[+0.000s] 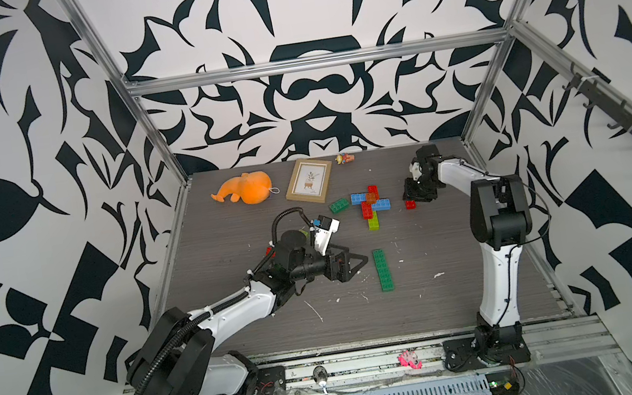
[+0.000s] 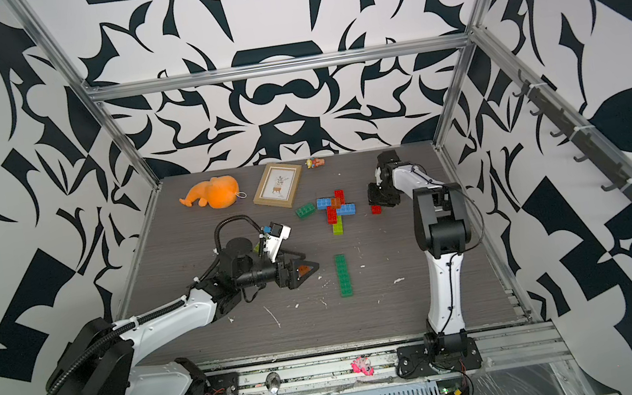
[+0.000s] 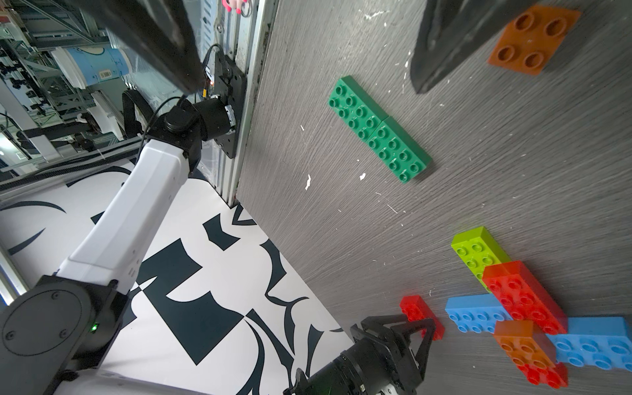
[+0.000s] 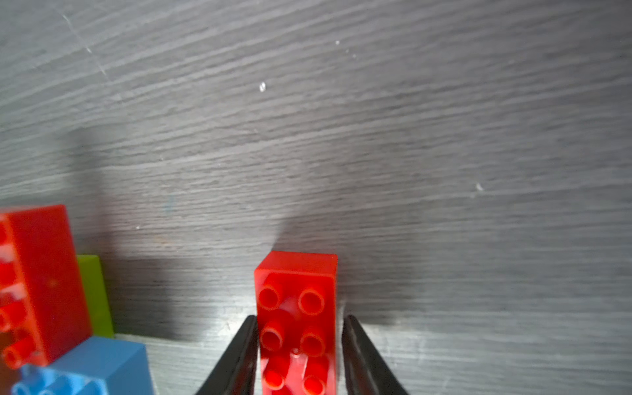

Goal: Assemble a small pinwheel with lego
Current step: Pick up the lego brick from the center of the board.

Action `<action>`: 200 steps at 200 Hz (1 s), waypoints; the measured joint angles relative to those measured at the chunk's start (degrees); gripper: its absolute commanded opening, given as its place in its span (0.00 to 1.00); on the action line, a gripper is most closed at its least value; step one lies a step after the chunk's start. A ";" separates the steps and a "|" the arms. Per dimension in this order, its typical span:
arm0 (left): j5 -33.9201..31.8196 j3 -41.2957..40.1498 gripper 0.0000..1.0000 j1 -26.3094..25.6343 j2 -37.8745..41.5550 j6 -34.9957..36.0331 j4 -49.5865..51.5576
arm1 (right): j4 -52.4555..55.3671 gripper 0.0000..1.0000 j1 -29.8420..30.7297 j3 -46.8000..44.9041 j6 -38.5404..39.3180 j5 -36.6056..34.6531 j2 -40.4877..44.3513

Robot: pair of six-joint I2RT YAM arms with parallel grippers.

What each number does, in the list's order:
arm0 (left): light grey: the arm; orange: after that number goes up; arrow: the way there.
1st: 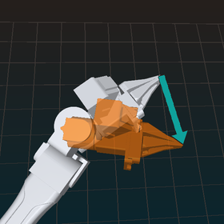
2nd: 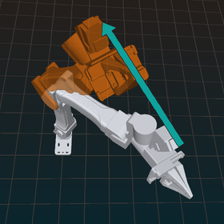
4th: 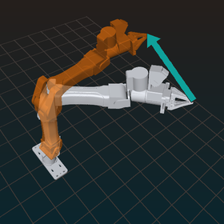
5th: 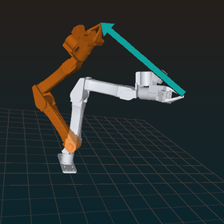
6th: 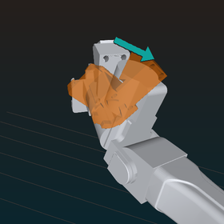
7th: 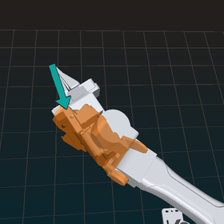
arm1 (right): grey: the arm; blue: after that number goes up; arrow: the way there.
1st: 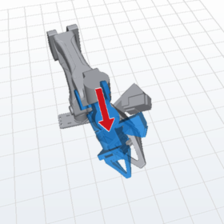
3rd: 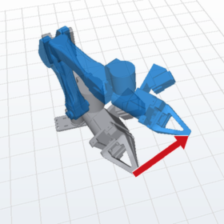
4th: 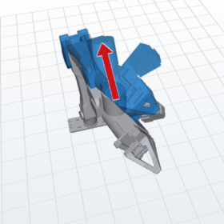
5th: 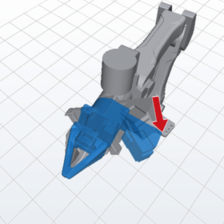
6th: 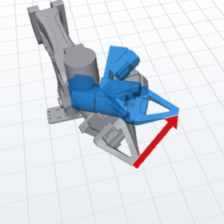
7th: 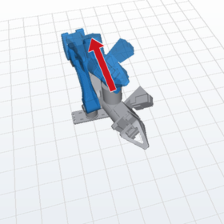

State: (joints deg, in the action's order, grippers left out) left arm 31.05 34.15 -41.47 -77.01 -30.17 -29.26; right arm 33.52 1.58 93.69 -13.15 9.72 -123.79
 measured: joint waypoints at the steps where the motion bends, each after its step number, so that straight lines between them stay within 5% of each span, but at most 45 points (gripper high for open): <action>1: 0.02 0.00 1.00 0.00 0.00 -0.02 -0.02 | 0.02 0.38 0.02 0.00 0.09 -0.04 0.00; 35: 0.17 0.00 1.00 0.00 0.00 -0.09 -0.15 | 0.24 0.37 0.17 0.15 0.02 -1.86 0.00; 107: -0.42 0.00 1.00 0.00 0.11 -0.46 0.33 | 0.85 0.17 2.32 -1.40 -1.25 -5.51 2.58; 200: -3.74 -3.06 1.00 -1.77 14.99 0.66 7.85 | -1.33 0.09 12.46 -31.50 -11.21 -4.98 48.13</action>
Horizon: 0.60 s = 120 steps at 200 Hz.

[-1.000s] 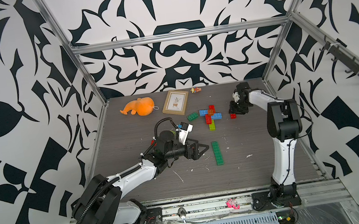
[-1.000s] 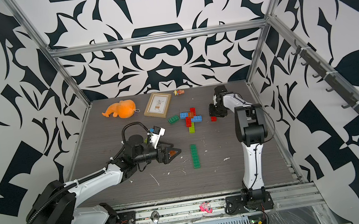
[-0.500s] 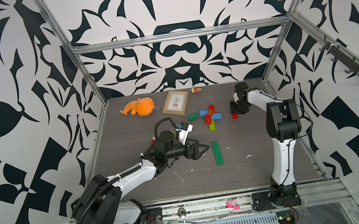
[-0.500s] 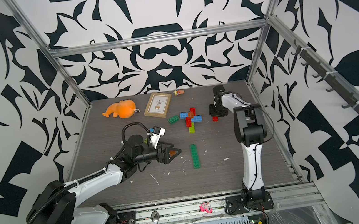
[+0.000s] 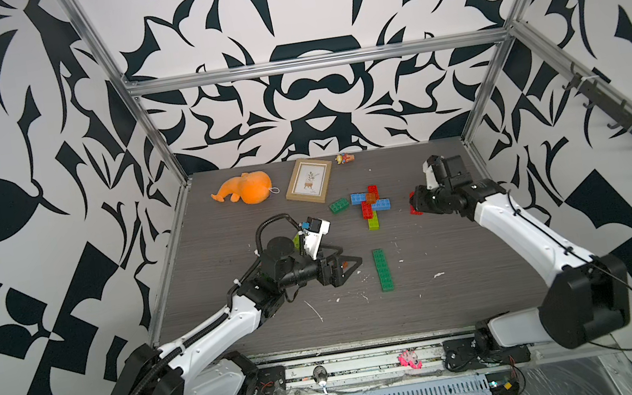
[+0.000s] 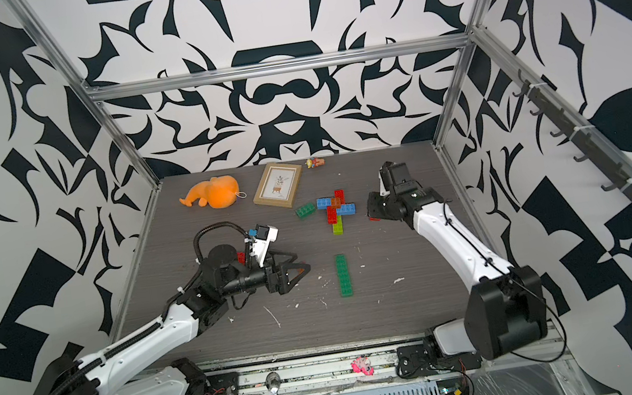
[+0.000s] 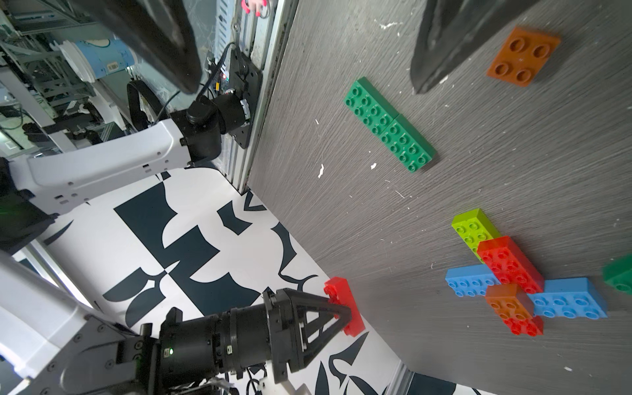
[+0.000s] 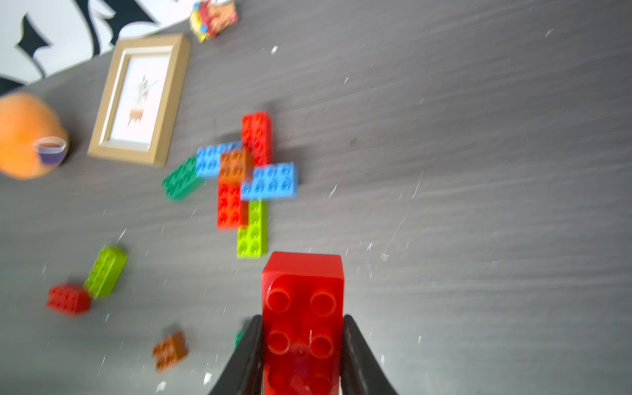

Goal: Assemble a small pinwheel with lego
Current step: Pick up the lego brick from the center of the board, then assemble the lego brick with the lego brick.

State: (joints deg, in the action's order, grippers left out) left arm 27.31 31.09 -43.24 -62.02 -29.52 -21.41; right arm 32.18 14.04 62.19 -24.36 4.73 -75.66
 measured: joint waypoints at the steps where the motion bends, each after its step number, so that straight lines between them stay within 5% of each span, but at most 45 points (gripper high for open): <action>1: -0.20 -0.07 1.00 -0.22 0.46 0.26 0.37 | 0.09 0.09 0.20 -0.17 -0.02 0.04 0.15; 64: -17.03 -8.98 1.00 -14.36 12.52 11.08 9.77 | 2.34 0.08 19.98 -11.52 -5.27 -1.60 3.61; 120: -27.85 -12.70 1.00 -20.92 10.47 18.03 10.03 | -0.35 0.07 24.33 -14.58 -8.57 -4.74 -0.15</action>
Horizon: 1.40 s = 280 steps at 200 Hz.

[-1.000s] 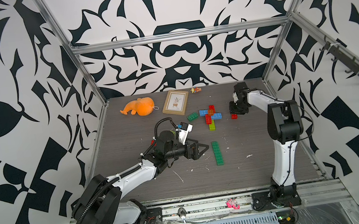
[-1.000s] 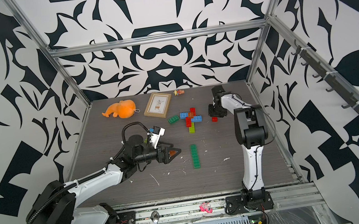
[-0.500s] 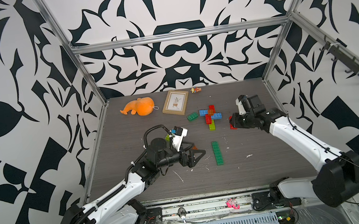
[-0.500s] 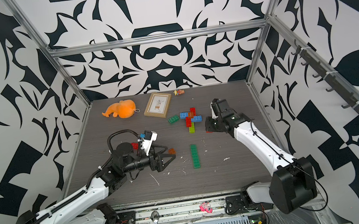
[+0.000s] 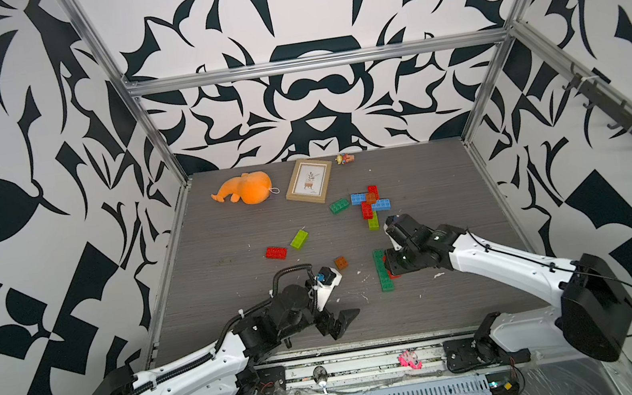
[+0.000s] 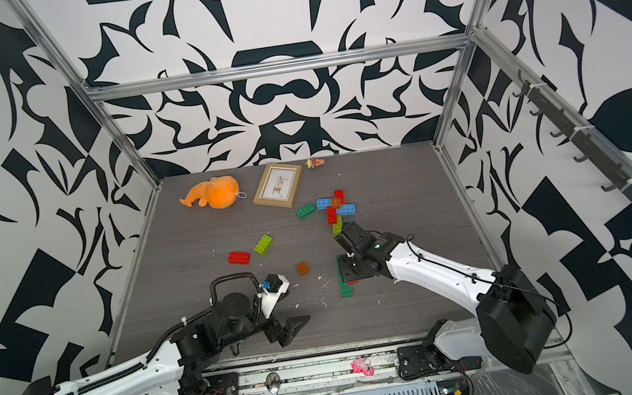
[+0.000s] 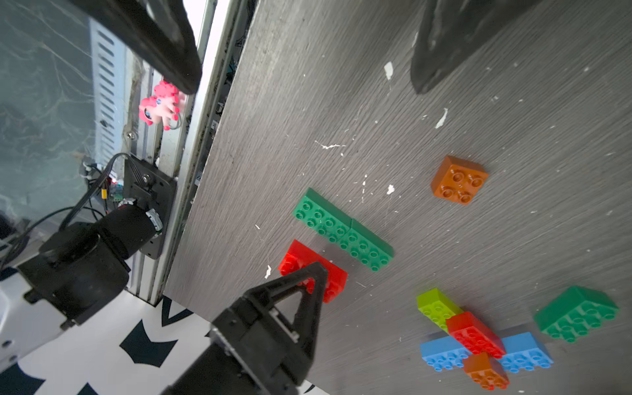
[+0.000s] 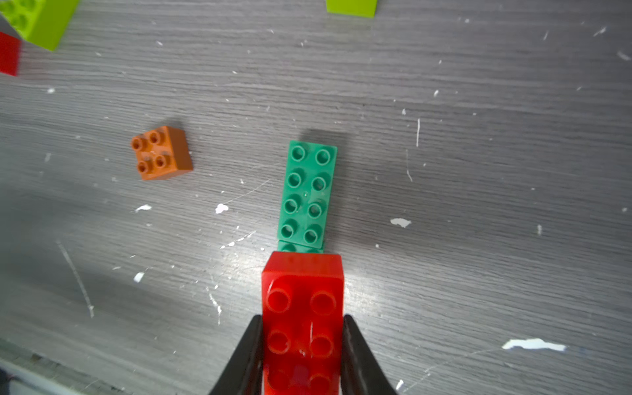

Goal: Assemble a small pinwheel with lego
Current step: Assemble the lego brick with the lego brick.

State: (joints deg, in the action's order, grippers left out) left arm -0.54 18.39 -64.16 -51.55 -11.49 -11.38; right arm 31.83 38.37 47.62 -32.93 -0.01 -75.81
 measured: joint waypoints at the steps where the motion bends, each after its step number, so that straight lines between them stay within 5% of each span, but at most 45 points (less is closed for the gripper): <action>1: -0.02 0.00 1.00 -0.11 -0.11 0.09 -0.07 | -0.04 0.07 0.00 -0.02 -0.04 -0.04 -0.07; 47: -0.94 -0.02 1.00 -3.67 -4.33 3.98 -3.96 | -1.51 0.07 0.15 -0.22 -0.11 -2.43 -3.58; 280: 1.55 -0.24 1.00 -4.17 -8.57 6.64 -9.07 | -5.79 0.07 0.35 0.22 -1.70 -3.56 -8.68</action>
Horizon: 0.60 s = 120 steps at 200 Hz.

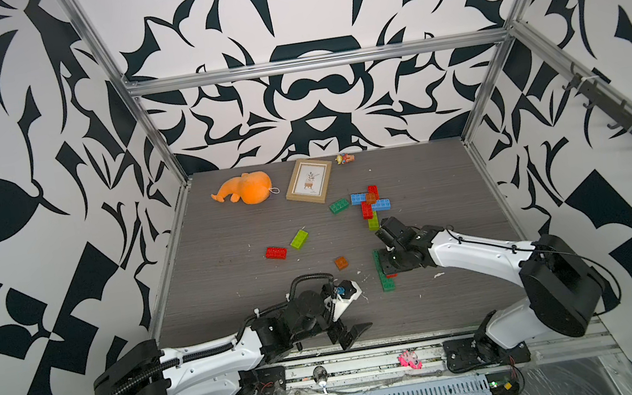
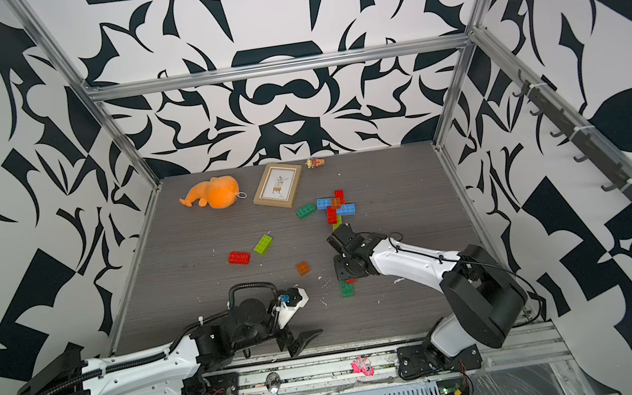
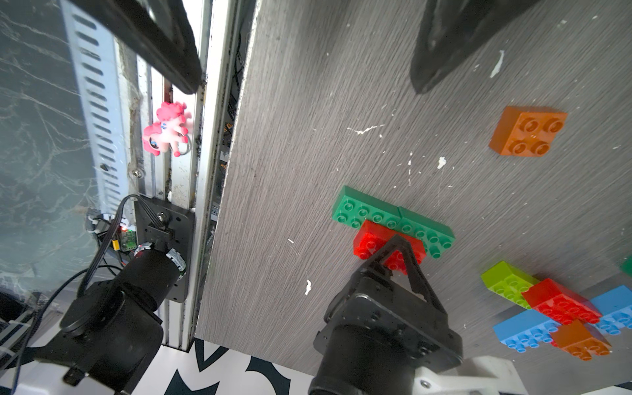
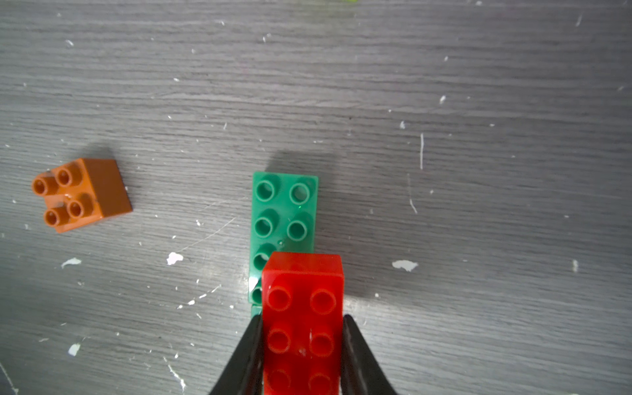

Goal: Assemble a small pinwheel with lego
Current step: Assemble the lego brick with the lego brick.

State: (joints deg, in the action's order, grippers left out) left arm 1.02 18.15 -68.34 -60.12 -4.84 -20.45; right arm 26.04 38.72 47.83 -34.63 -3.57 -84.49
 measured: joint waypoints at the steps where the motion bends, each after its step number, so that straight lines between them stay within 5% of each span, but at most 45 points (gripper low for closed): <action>1: 0.00 0.00 1.00 0.00 0.00 0.00 0.00 | 0.00 0.07 0.00 0.00 0.00 0.00 0.00; 120: -1.03 0.00 1.00 0.00 0.07 0.00 0.02 | -2.47 0.05 0.70 -2.14 -1.05 -1.55 1.11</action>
State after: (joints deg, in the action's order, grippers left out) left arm -0.01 18.15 -68.34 -60.05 -4.84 -20.43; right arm 23.57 39.42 45.69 -35.68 -5.13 -83.37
